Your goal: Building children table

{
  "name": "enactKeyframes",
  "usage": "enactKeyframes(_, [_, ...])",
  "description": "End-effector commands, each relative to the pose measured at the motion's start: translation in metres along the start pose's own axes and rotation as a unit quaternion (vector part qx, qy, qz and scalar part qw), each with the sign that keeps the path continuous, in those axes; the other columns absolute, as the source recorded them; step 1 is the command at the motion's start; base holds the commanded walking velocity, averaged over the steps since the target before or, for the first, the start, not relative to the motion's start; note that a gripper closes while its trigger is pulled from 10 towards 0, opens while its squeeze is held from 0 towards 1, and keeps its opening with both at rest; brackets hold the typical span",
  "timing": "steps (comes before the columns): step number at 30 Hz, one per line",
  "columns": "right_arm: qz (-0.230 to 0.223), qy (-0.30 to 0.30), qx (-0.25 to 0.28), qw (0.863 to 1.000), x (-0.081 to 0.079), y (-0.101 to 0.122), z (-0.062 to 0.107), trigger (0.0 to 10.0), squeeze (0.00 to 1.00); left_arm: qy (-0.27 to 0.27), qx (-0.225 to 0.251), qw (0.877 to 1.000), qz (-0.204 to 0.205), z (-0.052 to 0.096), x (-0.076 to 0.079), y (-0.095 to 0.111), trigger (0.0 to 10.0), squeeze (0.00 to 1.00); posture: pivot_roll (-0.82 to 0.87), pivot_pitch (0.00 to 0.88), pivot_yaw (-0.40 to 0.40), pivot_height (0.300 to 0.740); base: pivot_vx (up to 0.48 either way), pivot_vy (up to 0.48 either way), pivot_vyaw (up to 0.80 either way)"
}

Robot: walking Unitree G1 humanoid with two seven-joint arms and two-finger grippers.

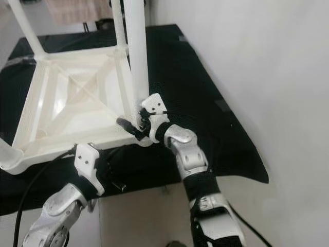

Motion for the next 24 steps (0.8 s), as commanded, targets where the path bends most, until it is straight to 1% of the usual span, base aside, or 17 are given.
enactKeyframes(1, [-0.004,0.037,0.003,0.999,-0.007,0.004,-0.002,10.0,0.0,-0.002,-0.005,1.0,0.0,0.001,0.001,-0.001,10.0,0.0,0.03,0.119,-0.005,0.74,0.0,0.0,0.0])
enactKeyframes(3, [0.028,0.096,-0.039,0.994,-0.007,-0.003,0.005,10.0,0.0,-0.003,-0.006,1.0,-0.001,0.001,0.002,-0.002,10.0,0.0,0.05,0.122,-0.01,0.74,0.0,0.0,0.0])
enactKeyframes(4, [0.028,0.096,-0.039,0.994,-0.007,-0.003,0.005,10.0,0.0,-0.003,-0.006,1.0,-0.001,0.001,0.002,-0.002,10.0,0.0,0.05,0.122,-0.01,0.74,0.0,0.0,0.0])
enactKeyframes(5, [0.041,0.113,-0.054,0.991,-0.006,-0.006,0.008,10.0,0.0,-0.003,-0.007,1.0,-0.002,0.001,0.002,-0.003,10.0,0.0,0.05,0.123,-0.012,0.74,0.0,0.0,0.0])
enactKeyframes(6, [0.043,0.121,-0.066,0.99,-0.004,-0.008,0.009,10.0,0.0,-0.003,-0.007,1.0,-0.002,0.001,0.003,-0.003,10.0,0.0,0.05,0.123,-0.013,0.74,0.0,0.0,0.0])
enactKeyframes(7, [0.052,0.116,-0.076,0.989,0.0,-0.009,0.007,10.0,0.0,-0.003,-0.007,1.0,-0.002,0.001,0.003,-0.003,10.0,0.0,0.05,0.126,-0.017,0.74,0.0,0.0,0.0])
enactKeyframes(8, [0.052,0.116,-0.076,0.989,0.0,-0.009,0.007,10.0,0.0,-0.003,-0.007,1.0,-0.002,0.001,0.003,-0.003,10.0,0.0,0.05,0.126,-0.017,0.74,0.0,0.0,0.0])
enactKeyframes(9, [0.053,0.12,-0.083,0.988,0.002,-0.007,0.006,3.4,0.0,-0.003,-0.007,1.0,-0.003,0.001,0.003,-0.002,10.0,0.0,0.06,0.13,-0.016,0.74,0.0,0.0,0.0])
enactKeyframes(10, [0.052,0.125,-0.083,0.987,0.003,-0.003,0.004,3.4,0.0,-0.004,-0.007,1.0,-0.003,0.0,0.002,-0.001,10.0,0.0,0.06,0.13,-0.016,0.74,0.0,0.0,0.0])
enactKeyframes(11, [0.046,0.13,-0.08,0.987,0.004,0.001,0.003,0.0,0.0,-0.004,-0.007,1.0,-0.003,0.0,0.002,0.0,10.0,0.0,0.06,0.131,-0.015,0.74,0.0,0.0,0.0])
enactKeyframes(17, [0.027,0.145,-0.075,0.986,0.008,0.01,0.005,0.0,0.0,-0.005,-0.006,1.0,0.0,0.001,0.005,0.0,10.0,0.0,0.06,0.136,-0.021,0.74,0.0,0.0,0.0])
enactKeyframes(24, [0.014,0.148,-0.067,0.987,0.013,0.008,0.011,0.0,0.0,-0.005,-0.005,1.0,0.001,0.002,0.006,0.001,10.0,0.0,0.05,0.138,-0.022,0.74,0.0,0.0,0.0])
Point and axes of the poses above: a point about 5 cm out from each wrist's last joint towards the gripper, its own z axis pointing back from the gripper into the wrist, its own y axis along the axis of the wrist's last joint, x = y × z, the point moved 6 cm from there along -z, pointing out of the wrist towards the gripper, and after that the axes turned 13 degrees about -z, right-handed, at the moved point
